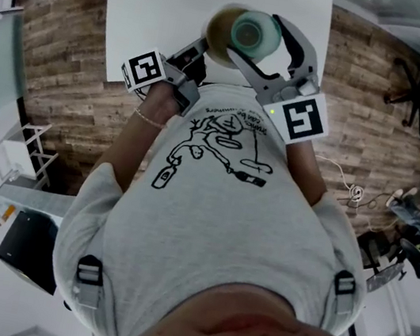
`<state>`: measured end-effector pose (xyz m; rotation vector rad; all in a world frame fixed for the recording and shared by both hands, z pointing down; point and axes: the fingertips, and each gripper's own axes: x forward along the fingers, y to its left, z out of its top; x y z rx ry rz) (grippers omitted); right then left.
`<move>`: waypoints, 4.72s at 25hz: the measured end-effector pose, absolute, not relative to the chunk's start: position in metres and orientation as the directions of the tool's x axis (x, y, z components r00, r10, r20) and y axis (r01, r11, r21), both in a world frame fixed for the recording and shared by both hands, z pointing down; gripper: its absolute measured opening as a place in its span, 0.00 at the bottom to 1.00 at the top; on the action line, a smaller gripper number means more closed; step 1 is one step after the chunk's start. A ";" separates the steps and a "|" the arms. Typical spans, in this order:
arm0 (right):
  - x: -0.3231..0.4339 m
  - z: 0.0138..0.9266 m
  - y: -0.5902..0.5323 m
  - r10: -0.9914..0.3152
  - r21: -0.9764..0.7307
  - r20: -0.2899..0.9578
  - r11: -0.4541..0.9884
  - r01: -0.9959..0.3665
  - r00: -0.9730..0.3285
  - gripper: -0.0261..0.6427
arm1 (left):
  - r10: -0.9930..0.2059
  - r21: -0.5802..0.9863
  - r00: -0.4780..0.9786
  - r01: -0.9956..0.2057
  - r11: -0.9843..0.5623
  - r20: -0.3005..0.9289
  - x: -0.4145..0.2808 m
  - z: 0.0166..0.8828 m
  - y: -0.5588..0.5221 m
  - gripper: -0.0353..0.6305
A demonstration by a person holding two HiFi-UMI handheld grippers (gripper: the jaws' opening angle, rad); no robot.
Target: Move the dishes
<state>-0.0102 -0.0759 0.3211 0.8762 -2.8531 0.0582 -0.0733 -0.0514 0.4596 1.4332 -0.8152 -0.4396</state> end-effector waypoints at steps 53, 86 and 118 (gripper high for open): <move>0.119 0.489 -0.113 -0.787 0.043 0.287 0.580 -0.813 -0.547 0.61 | -0.740 0.965 0.623 -0.221 0.143 0.253 -0.089 0.475 -0.050 0.07; 0.141 0.614 -0.117 -0.739 0.007 0.441 0.571 -0.821 -0.510 0.61 | -0.726 0.960 0.631 -0.227 0.163 0.273 -0.086 0.476 -0.052 0.07; 0.151 0.640 -0.105 -0.721 0.018 0.494 0.568 -0.823 -0.486 0.61 | -0.730 0.964 0.633 -0.214 0.156 0.258 -0.083 0.461 -0.055 0.07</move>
